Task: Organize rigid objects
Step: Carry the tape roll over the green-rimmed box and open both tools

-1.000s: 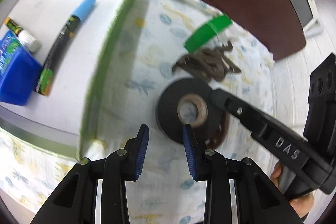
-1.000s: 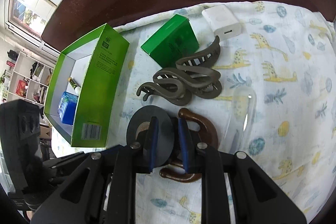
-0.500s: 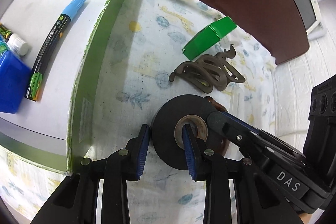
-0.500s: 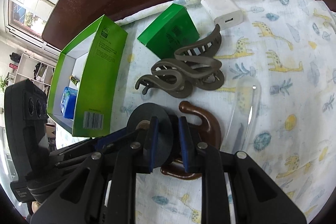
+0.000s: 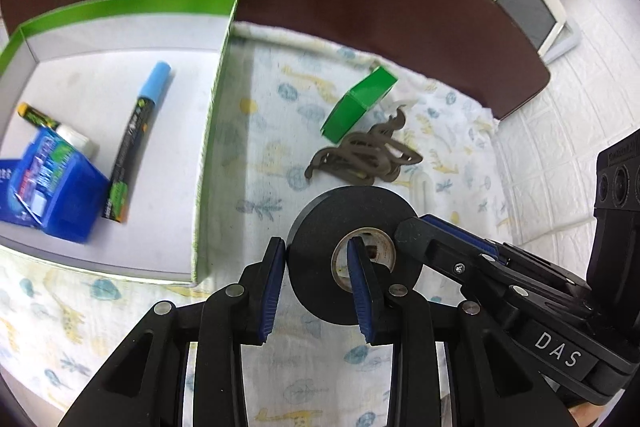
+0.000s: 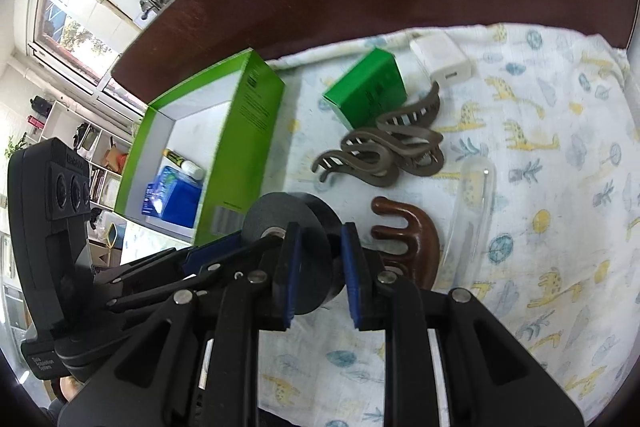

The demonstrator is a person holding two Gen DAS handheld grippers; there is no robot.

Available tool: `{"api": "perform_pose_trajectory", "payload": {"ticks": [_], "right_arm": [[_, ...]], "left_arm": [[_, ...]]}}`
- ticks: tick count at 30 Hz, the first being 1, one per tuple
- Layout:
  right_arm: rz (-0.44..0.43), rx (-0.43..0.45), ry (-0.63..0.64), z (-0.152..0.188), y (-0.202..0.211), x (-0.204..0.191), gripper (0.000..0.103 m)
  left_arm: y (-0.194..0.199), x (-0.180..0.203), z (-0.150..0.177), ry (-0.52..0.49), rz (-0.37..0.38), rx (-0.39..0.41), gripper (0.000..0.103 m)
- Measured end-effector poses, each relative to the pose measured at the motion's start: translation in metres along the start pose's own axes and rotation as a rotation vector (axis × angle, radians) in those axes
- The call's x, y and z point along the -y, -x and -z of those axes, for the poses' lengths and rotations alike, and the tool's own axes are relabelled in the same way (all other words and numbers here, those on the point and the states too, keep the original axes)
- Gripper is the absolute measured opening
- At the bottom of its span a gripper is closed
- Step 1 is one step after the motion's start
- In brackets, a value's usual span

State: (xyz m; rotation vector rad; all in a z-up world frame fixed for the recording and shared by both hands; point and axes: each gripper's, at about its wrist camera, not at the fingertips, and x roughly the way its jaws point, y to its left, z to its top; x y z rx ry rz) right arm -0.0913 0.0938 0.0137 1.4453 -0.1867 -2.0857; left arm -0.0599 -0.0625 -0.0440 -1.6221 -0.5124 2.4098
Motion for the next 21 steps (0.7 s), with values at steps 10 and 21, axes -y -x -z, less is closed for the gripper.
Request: {"api": "perform_pose_trajectory", "payload": {"ticks": [10, 21], "right_arm": [[-0.03, 0.088, 0.082, -0.016, 0.021, -0.049, 0.022], [-0.112, 0.092, 0.193, -0.05, -0.013, -0.128, 0.022]], "left_arm": [[0.056, -0.02, -0.016, -0.019, -0.006, 0.122, 0.032], [0.102, -0.095, -0.043, 0.061, -0.075, 0.225, 0.032]]}}
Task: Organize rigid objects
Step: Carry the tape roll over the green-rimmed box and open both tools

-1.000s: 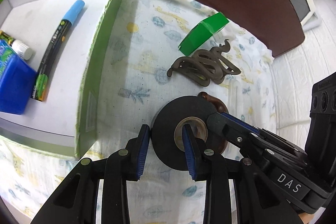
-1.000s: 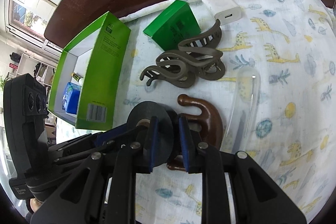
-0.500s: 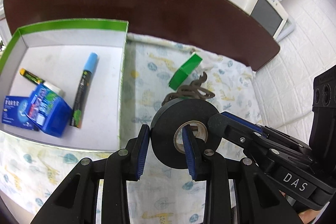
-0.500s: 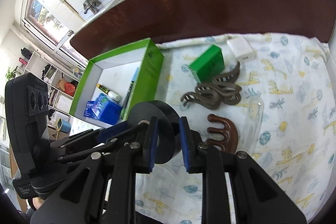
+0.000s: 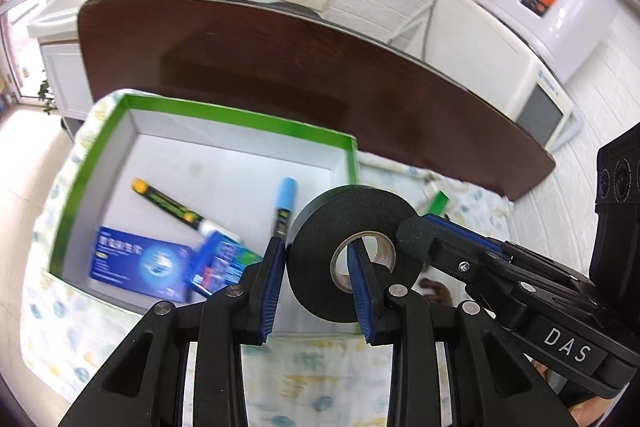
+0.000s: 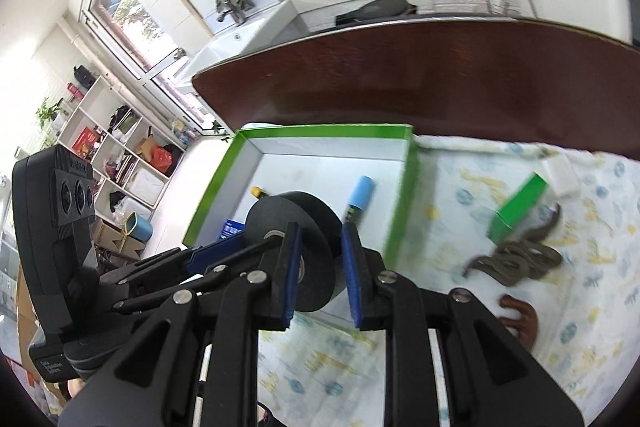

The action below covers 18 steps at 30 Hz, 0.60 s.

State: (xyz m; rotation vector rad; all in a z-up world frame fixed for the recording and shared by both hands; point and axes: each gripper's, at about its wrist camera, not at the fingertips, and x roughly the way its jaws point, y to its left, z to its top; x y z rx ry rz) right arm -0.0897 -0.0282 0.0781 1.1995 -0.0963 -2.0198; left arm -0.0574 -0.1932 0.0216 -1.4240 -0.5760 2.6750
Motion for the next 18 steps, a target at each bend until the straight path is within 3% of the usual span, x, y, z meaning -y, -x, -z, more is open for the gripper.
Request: {"api": "perform_pose_trajectory", "payload": {"ticks": [9, 18], "right_arm": [[-0.052, -0.059, 0.049, -0.03, -0.07, -0.045, 0.022], [-0.048, -0.137, 0.021, -0.052, -0.137, -0.055, 0.022]], "left_arm": [[-0.007, -0.072, -0.03, 0.072, -0.051, 0.009, 0.032], [-0.044, -0.124, -0.054, 0.114, -0.058, -0.037, 0.032]]}}
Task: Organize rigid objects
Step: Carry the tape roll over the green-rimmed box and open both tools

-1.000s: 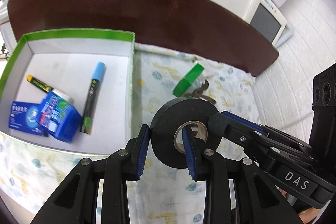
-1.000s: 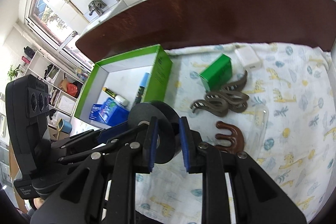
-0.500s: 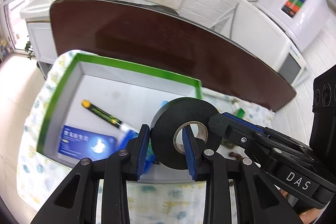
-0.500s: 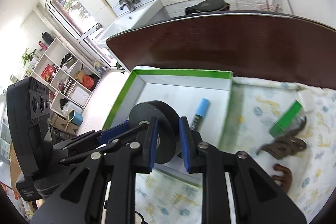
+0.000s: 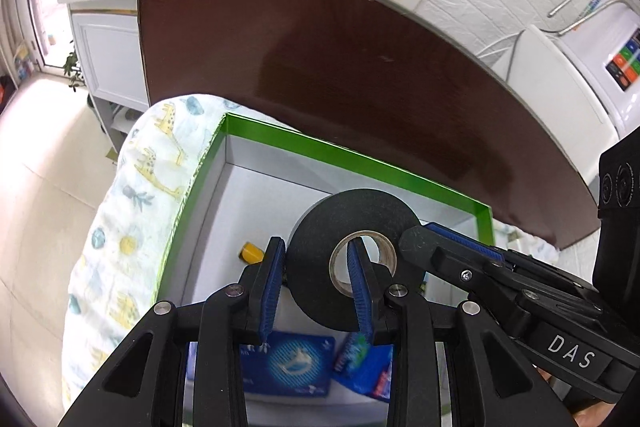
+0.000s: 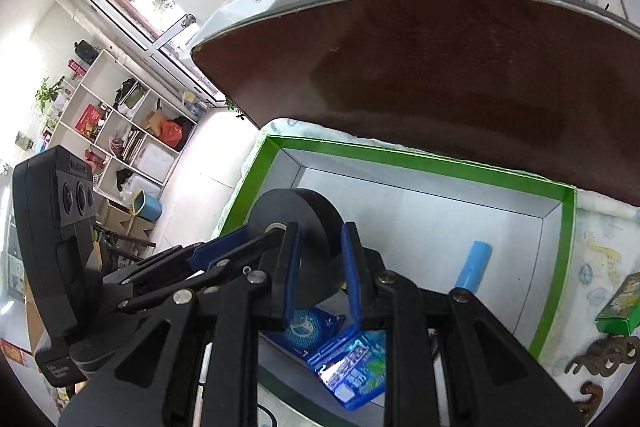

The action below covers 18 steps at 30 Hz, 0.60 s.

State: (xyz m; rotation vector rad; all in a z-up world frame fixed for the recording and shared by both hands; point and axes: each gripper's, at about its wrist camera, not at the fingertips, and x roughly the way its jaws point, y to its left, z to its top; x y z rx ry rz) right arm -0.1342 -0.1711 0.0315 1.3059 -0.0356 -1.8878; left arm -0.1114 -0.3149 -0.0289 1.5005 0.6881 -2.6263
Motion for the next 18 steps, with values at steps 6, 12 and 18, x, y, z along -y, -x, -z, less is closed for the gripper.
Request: {"api": "perform_pose_trajectory", "payload": {"ticks": [6, 12, 18], "right_arm": [[0.02, -0.055, -0.045, -0.008, -0.03, 0.014, 0.022], [-0.007, -0.091, -0.098, -0.009, -0.043, 0.024, 0.02], [0.037, -0.089, -0.074, -0.007, -0.037, 0.021, 0.02]], "left_arm": [[-0.03, -0.014, -0.009, 0.02, 0.003, -0.038, 0.032], [-0.038, -0.013, -0.012, 0.001, 0.011, -0.035, 0.021], [-0.029, -0.004, -0.006, -0.025, 0.001, -0.016, 0.021]]}}
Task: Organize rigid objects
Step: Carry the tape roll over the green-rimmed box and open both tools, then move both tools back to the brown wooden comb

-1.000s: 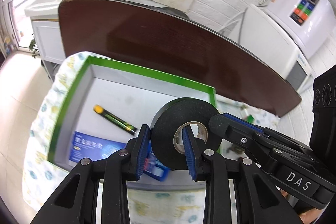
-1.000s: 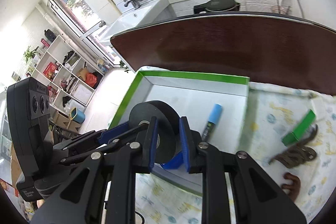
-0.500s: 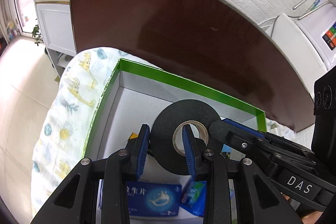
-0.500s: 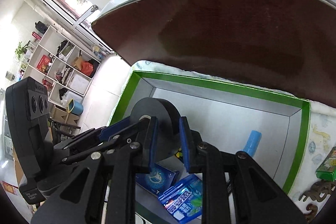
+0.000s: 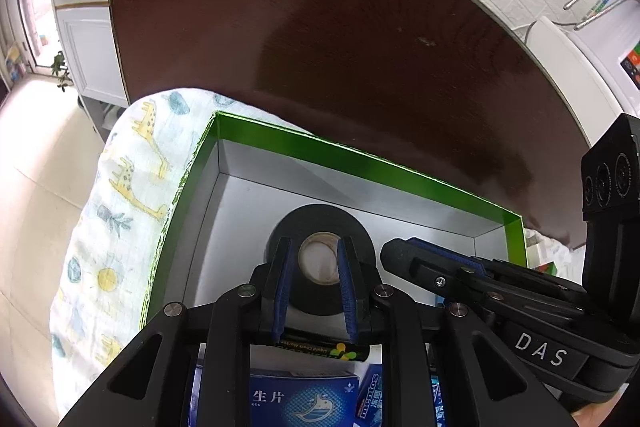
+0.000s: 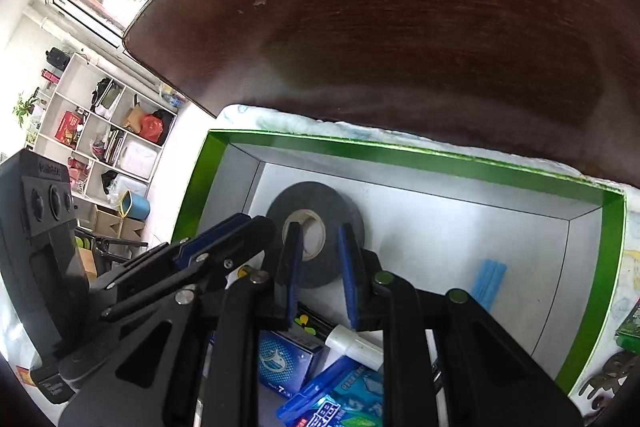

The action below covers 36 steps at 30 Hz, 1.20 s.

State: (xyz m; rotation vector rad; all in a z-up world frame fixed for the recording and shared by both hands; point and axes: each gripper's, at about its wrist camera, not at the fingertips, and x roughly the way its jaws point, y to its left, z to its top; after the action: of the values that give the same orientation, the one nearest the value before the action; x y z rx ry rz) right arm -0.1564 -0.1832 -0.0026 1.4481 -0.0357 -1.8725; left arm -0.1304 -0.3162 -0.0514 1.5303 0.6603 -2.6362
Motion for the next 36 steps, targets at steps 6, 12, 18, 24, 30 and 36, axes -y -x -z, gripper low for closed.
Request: {"api": "perform_pose_trajectory", "payload": {"ticks": [6, 12, 18, 24, 30, 36], "right_arm": [[0.011, 0.019, 0.008, 0.005, 0.02, 0.003, 0.02], [0.017, 0.065, 0.0, 0.013, 0.052, 0.02, 0.02], [0.024, 0.126, -0.029, 0.032, 0.096, 0.045, 0.02], [0.085, 0.189, -0.067, 0.06, 0.146, 0.083, 0.023], [0.135, 0.237, -0.152, 0.093, 0.185, 0.135, 0.025], [0.175, 0.244, -0.225, 0.13, 0.206, 0.187, 0.029]], "left_arm": [[0.014, 0.019, 0.008, -0.023, 0.001, 0.016, 0.021], [0.032, 0.057, 0.019, -0.083, 0.005, 0.042, 0.021], [0.04, 0.105, 0.021, -0.136, 0.015, 0.059, 0.041], [0.054, 0.158, 0.042, -0.232, 0.045, 0.075, 0.048], [0.04, 0.207, 0.067, -0.31, 0.069, 0.027, 0.049], [0.013, 0.252, 0.102, -0.38, 0.08, -0.055, 0.049]]}}
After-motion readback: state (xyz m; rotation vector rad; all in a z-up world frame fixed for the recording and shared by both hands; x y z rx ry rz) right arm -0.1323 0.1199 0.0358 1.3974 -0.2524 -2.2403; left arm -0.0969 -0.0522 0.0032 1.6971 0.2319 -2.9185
